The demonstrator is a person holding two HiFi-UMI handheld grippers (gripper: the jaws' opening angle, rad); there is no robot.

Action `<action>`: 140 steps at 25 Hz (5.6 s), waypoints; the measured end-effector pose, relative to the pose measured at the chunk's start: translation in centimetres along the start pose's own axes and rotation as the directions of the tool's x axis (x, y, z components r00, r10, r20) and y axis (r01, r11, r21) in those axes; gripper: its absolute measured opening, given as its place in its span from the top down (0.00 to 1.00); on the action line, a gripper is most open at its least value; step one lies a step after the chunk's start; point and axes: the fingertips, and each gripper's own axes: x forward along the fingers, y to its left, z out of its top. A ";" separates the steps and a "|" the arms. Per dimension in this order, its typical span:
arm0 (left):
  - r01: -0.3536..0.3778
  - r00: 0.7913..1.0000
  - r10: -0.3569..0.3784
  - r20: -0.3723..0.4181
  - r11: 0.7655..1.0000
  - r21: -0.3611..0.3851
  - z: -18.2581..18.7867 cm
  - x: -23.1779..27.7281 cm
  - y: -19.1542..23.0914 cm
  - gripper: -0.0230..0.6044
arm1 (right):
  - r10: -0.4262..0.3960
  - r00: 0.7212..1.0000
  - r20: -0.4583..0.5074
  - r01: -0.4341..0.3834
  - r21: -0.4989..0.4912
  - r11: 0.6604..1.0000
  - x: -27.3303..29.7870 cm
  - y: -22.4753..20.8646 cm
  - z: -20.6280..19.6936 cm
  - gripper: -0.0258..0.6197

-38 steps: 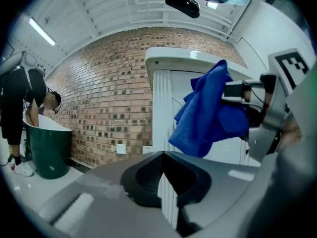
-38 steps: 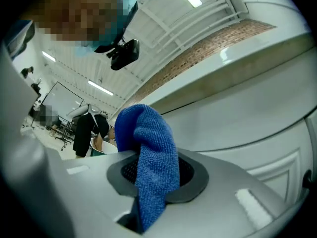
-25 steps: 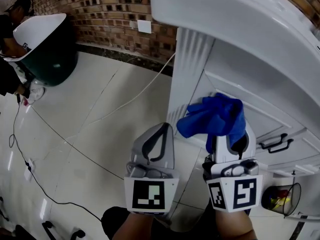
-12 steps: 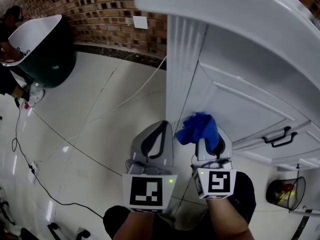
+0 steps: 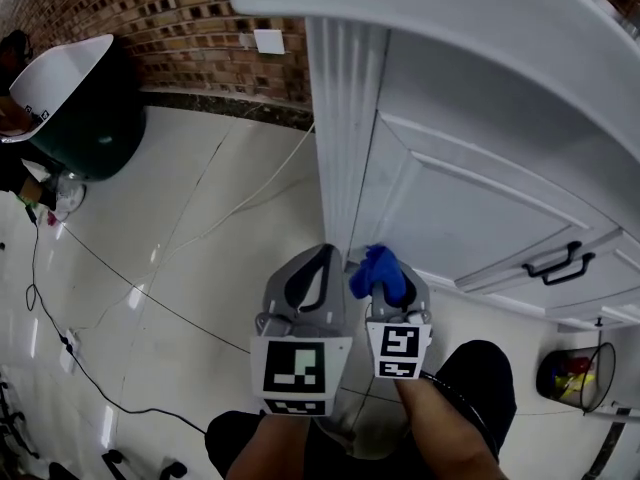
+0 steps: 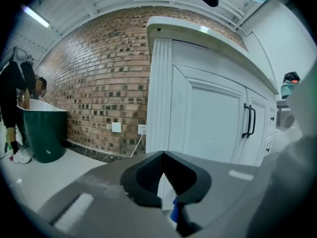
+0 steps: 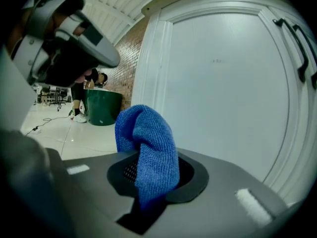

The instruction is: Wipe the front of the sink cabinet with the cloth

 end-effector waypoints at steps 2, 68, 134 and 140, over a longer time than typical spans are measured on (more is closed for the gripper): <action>0.006 1.000 -0.006 -0.008 1.000 -0.003 -0.3 0.1 -0.3 0.95 | -0.005 0.999 -0.041 0.004 -0.009 1.000 0.6 -0.1 -1.8 0.84; 0.189 0.979 -0.186 -0.087 0.982 0.028 -3.1 3.6 -6.6 0.95 | -0.140 0.990 0.019 0.136 0.126 0.983 -4.5 -6.6 -0.2 0.84; 0.299 0.952 -0.294 -0.082 0.953 0.053 -3.6 5.1 -11.7 0.95 | -0.255 0.961 -0.109 0.272 0.188 0.944 -6.5 -11.0 -6.0 0.84; 0.313 0.947 -0.306 -0.098 0.948 0.059 -4.0 5.4 -12.1 0.95 | -0.235 0.957 -0.172 0.266 0.186 0.946 -5.9 -10.9 -7.6 0.84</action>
